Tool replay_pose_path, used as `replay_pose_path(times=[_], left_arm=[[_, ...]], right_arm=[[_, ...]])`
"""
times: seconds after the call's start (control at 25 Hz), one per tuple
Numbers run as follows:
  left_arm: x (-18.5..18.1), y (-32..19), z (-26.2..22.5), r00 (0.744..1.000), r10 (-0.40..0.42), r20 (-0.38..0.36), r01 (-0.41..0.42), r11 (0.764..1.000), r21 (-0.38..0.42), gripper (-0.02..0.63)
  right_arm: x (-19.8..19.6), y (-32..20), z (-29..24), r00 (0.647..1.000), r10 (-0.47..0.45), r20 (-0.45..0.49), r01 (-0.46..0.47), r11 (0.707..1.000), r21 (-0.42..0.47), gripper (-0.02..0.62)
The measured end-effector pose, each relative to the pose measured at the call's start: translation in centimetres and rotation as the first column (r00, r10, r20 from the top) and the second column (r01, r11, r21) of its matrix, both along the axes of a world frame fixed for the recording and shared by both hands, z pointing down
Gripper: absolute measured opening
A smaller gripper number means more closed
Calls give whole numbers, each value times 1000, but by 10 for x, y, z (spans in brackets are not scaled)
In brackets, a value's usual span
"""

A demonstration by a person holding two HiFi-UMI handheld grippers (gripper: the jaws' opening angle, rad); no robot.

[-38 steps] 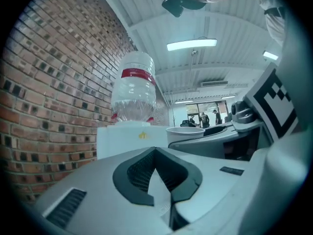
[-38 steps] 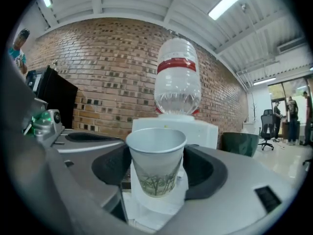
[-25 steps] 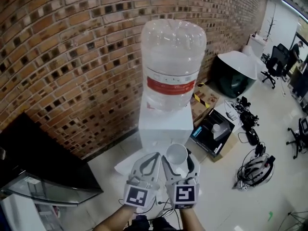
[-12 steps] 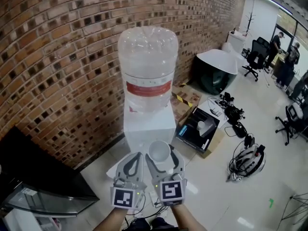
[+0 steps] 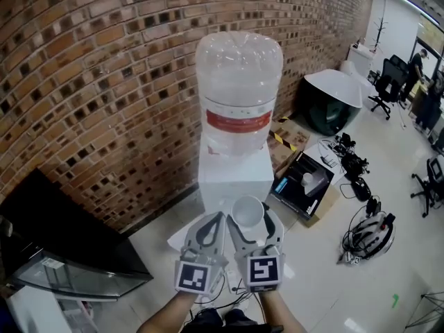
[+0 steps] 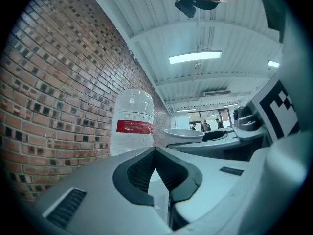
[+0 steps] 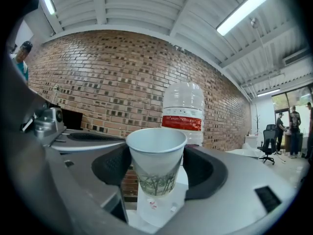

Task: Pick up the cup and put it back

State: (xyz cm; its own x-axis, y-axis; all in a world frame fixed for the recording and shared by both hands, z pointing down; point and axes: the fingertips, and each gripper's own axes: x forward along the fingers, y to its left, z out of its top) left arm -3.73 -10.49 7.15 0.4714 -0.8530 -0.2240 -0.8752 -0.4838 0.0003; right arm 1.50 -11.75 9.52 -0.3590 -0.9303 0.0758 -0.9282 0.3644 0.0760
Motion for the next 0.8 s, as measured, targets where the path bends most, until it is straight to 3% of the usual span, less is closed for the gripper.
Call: replay_pose_path(times=[0.2,0.52,0.8], left_arm=[[-3,-2,-1,1000,-5,-6,5,1000,-4,-8],[2,-12,7,1000,1,-10,-1,1000,-14,-8],[6,-35,67,1000,1,0,-1,999,-43,-8]], right_arm=[[-2,-2,3,999,-29,-45,29,1000,-3,337],[4,-11,18,1000,-17,0,17,999,-28,337],[15,-28,86,999,-11,-34,9,998,-68,337]])
